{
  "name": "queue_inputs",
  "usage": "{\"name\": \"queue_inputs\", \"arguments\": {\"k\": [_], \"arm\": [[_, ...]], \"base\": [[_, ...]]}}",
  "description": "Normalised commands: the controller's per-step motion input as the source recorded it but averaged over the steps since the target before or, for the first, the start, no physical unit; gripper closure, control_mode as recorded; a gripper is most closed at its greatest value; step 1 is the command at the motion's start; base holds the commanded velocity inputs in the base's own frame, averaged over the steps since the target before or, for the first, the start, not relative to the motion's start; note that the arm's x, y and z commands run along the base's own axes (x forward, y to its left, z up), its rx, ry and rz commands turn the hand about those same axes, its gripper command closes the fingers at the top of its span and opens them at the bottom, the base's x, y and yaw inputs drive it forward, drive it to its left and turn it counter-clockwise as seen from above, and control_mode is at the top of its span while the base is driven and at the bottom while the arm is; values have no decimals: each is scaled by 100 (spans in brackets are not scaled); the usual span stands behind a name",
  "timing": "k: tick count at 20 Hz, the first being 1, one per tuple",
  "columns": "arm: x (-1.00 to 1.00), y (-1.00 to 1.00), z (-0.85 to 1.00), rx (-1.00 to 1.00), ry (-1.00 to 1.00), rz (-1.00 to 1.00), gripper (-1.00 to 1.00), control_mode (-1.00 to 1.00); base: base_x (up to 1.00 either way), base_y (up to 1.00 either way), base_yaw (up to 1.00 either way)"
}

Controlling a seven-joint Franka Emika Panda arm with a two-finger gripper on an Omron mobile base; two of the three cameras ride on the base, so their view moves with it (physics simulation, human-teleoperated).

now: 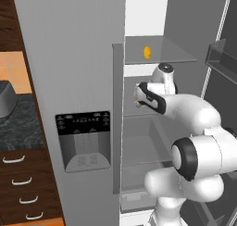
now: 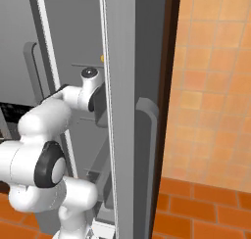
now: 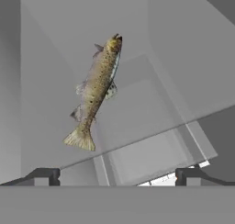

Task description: Place one corn and one fish in each tupperware on the nearby counter, to pack two identical lunches.

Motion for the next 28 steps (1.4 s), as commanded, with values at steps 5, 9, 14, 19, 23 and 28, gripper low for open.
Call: {"name": "queue_inputs", "arguments": {"k": [5, 9, 14, 19, 23, 28], "arm": [[60, -3, -17, 0, 7, 0, -100, -100], [53, 0, -39, 0, 13, 0, -100, -100], [52, -5, -39, 0, 9, 0, -100, -100], [60, -1, -33, 0, 5, 0, -100, -100], [47, 0, -27, 0, 0, 0, -100, -100], [41, 0, 0, 0, 0, 0, -100, -100]], "base": [[0, 0, 0], [0, 0, 0], [0, 0, 0], [0, 0, 0], [0, 0, 0], [0, 0, 0]]}}
